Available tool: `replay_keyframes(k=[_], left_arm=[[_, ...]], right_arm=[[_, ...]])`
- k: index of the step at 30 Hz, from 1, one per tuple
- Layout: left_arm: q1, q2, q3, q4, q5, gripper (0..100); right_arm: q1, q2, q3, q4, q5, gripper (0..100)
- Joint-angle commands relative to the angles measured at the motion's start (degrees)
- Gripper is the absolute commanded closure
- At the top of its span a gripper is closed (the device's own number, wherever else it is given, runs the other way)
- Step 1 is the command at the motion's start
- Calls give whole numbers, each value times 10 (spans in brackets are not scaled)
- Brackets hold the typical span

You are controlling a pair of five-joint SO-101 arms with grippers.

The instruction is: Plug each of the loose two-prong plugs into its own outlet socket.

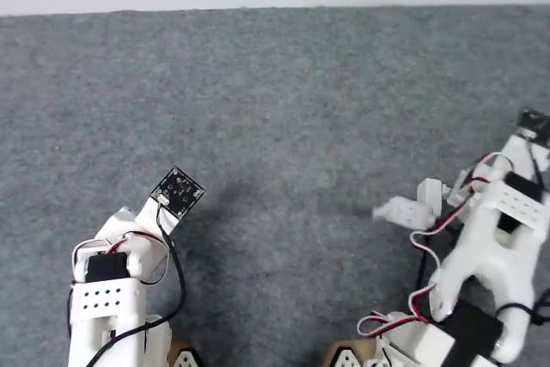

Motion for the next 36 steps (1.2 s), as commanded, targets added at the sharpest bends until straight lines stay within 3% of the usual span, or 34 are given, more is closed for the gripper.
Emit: replay_keyframes(k=[1, 3, 5, 12, 17, 21, 30, 33, 36], left_arm=[[-1, -8, -6, -14, 5, 988], [-1, -8, -6, -14, 5, 988], [-3, -8, -6, -14, 7, 988], [-19, -10, -7, -39, 74, 988], [-68, -84, 11, -62, 142, 988], [-76, -200, 62, -54, 151, 988], [-79, -465, 107, 157, 157, 988], [-78, -465, 107, 183, 213, 988], [-78, -452, 94, 188, 316, 988]], right_arm=[[-5, -5, -22, 46, 44, 702], [-21, -15, -43, 97, 54, 641], [-40, -37, -69, 158, 52, 674], [-98, -189, -44, 209, 52, 998], [-128, -323, 96, 175, 52, 991], [-142, -429, 234, 123, 51, 970], [-211, -621, 461, 123, 58, 819], [-235, -647, 482, 128, 84, 780], [-284, -649, 500, 145, 144, 780]])
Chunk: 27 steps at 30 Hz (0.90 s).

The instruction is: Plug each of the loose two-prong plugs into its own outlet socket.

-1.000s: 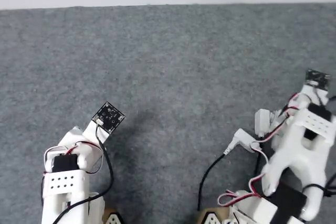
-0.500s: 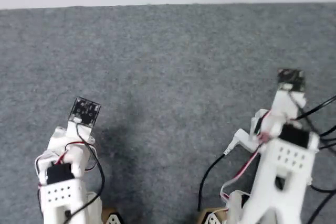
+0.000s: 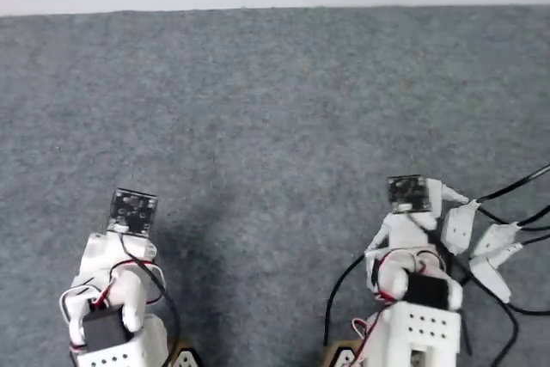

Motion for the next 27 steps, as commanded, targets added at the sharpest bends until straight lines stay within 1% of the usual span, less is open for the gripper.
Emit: replay_keyframes(k=[1, 3, 6, 7, 9, 12, 14, 21, 27], left_arm=[[-6, -3, -21, 4, 119, 988], [-22, -11, -15, 10, 159, 988], [-34, -15, 19, 6, 158, 988], [-35, -15, 28, 0, 157, 988], [-36, -15, 43, -12, 158, 988], [-36, -15, 51, 0, 158, 988], [-36, -15, 51, 1, 158, 988], [-35, -15, 51, 0, 158, 988], [-35, -15, 51, 0, 158, 988]], right_arm=[[-46, -5, 14, 12, 66, 783], [-54, -5, 15, 13, 84, 828], [-68, -5, 19, 11, 91, 967], [-70, -5, 20, 11, 98, 998], [-51, -5, 20, 13, 105, 975], [-37, -10, 33, 7, 109, 990], [-46, -10, 39, 6, 103, 987], [-115, -15, 64, 5, 108, 987], [-118, -51, 71, 14, 108, 987]])
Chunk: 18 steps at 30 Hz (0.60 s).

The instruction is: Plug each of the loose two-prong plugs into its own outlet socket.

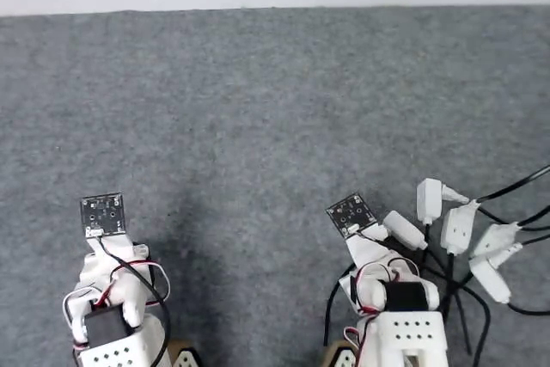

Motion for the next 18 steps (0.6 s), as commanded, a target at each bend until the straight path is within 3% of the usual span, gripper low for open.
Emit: replay_keyframes(k=[1, 18], left_arm=[[-4, -12, -7, -4, 4, 988], [-4, -12, -7, -4, 4, 988]], right_arm=[[-7, -24, 4, 6, 4, 987], [-8, -250, 45, 7, 2, 987]])
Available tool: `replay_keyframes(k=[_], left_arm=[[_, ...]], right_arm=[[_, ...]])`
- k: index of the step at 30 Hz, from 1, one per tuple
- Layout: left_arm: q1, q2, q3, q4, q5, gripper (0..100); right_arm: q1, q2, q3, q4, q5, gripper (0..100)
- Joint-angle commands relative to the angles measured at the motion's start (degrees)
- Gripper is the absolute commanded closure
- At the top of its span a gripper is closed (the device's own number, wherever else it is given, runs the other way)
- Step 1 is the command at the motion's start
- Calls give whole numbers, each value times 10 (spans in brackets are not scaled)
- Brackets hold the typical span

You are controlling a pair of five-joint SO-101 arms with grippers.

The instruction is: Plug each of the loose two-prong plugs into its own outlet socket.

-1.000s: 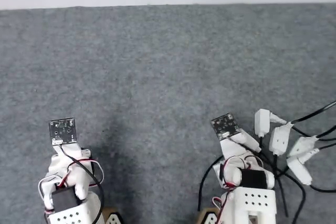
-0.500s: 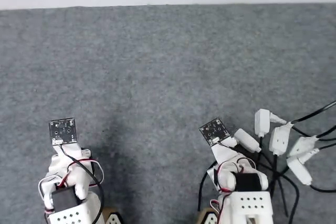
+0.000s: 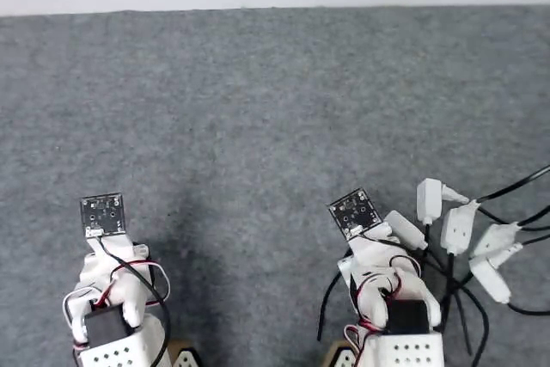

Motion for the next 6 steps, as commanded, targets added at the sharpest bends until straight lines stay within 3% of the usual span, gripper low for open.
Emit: replay_keyframes(k=[1, 6], left_arm=[[-4, -12, -7, -4, 4, 988], [-4, -12, -7, -4, 4, 988]], right_arm=[[-4, -27, 8, 4, 2, 987], [-4, -21, 8, 4, 2, 987]])
